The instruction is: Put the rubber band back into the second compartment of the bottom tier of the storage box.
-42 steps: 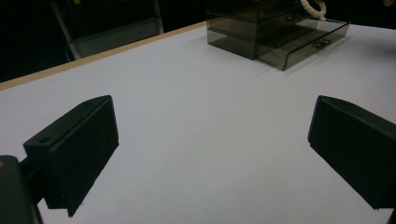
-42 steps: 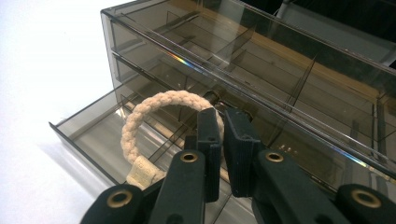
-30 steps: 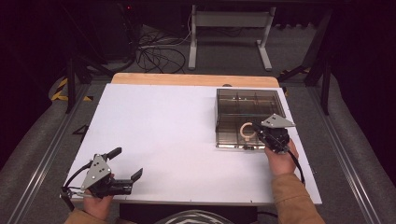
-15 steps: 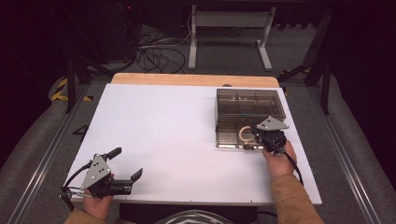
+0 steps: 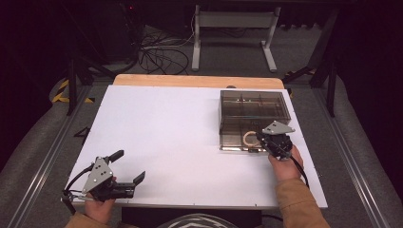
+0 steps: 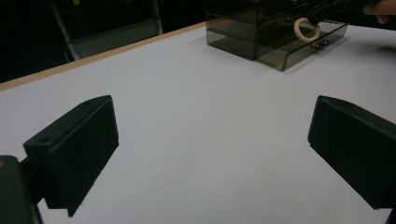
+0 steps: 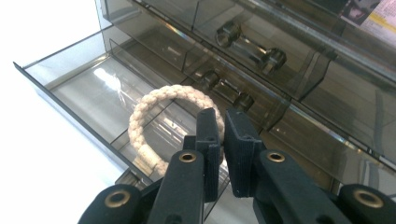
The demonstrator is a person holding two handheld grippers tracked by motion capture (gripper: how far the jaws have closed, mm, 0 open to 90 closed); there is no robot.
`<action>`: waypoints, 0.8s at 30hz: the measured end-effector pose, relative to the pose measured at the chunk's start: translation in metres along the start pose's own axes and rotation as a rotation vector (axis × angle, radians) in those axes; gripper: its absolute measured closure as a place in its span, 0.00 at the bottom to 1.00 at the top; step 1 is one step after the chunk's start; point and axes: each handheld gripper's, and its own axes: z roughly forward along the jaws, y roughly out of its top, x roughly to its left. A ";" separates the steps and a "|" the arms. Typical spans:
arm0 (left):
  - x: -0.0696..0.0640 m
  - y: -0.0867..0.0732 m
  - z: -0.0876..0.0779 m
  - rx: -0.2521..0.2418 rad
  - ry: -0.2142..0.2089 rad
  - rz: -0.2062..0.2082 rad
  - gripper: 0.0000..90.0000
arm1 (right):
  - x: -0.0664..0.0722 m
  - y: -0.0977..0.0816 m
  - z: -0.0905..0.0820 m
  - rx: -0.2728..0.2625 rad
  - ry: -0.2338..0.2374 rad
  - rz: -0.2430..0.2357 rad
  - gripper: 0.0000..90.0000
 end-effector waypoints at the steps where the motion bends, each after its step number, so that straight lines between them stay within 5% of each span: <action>1: 0.000 0.000 0.000 0.001 -0.001 -0.001 0.03 | 0.000 0.000 0.000 0.004 0.000 0.005 0.94; 24: 0.000 0.000 0.000 0.000 -0.003 -0.002 0.03 | 0.000 -0.003 0.006 0.049 0.027 0.019 0.86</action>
